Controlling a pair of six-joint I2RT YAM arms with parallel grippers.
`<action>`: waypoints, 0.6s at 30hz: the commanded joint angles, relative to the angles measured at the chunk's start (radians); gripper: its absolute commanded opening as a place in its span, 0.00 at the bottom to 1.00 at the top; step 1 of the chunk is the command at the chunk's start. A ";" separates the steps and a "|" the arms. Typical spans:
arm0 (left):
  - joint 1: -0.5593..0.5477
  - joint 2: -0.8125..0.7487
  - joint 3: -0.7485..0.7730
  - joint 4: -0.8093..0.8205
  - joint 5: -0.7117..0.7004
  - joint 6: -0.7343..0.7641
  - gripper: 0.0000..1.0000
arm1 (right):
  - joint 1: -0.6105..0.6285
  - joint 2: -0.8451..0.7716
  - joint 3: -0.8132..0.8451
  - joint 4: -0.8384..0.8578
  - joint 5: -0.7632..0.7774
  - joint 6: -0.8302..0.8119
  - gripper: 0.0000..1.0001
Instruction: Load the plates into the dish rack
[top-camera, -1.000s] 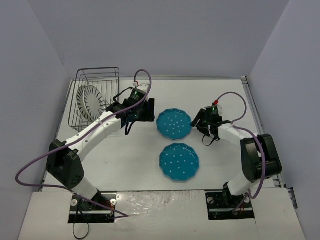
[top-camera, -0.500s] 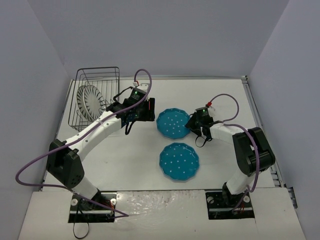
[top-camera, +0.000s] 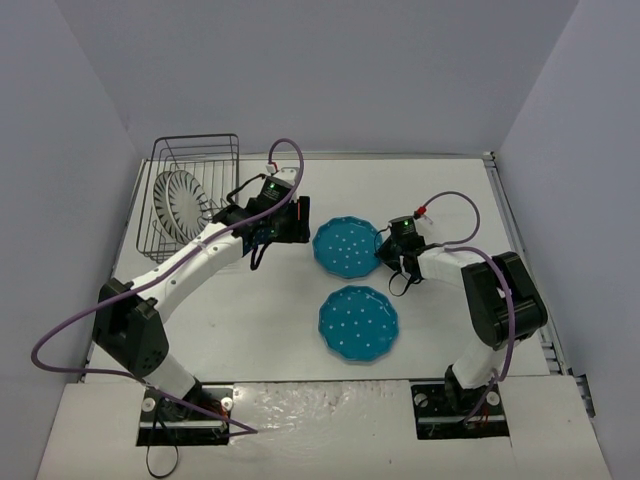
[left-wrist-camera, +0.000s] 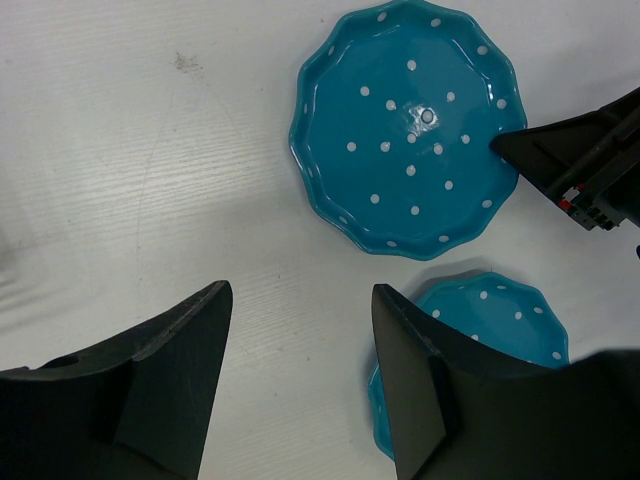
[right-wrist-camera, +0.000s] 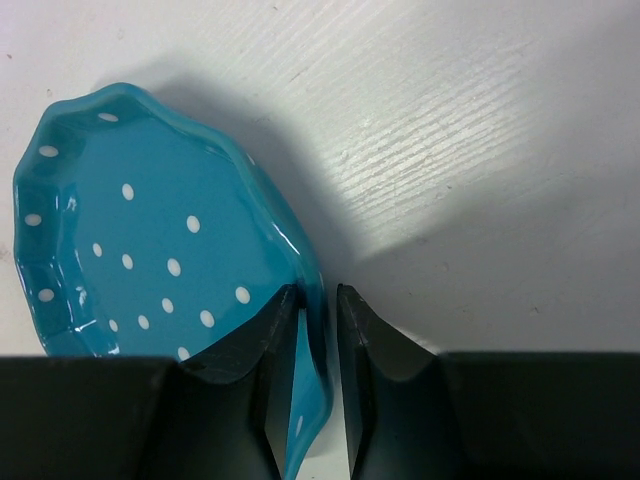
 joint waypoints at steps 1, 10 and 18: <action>-0.006 -0.048 0.017 0.053 -0.004 -0.006 0.54 | 0.014 0.021 0.007 0.030 0.033 0.009 0.19; -0.006 -0.035 0.006 0.063 0.016 -0.012 0.54 | 0.014 0.023 0.006 0.032 0.025 -0.004 0.00; -0.007 -0.012 -0.002 0.066 0.017 -0.020 0.54 | 0.011 -0.029 0.007 0.026 -0.007 -0.025 0.00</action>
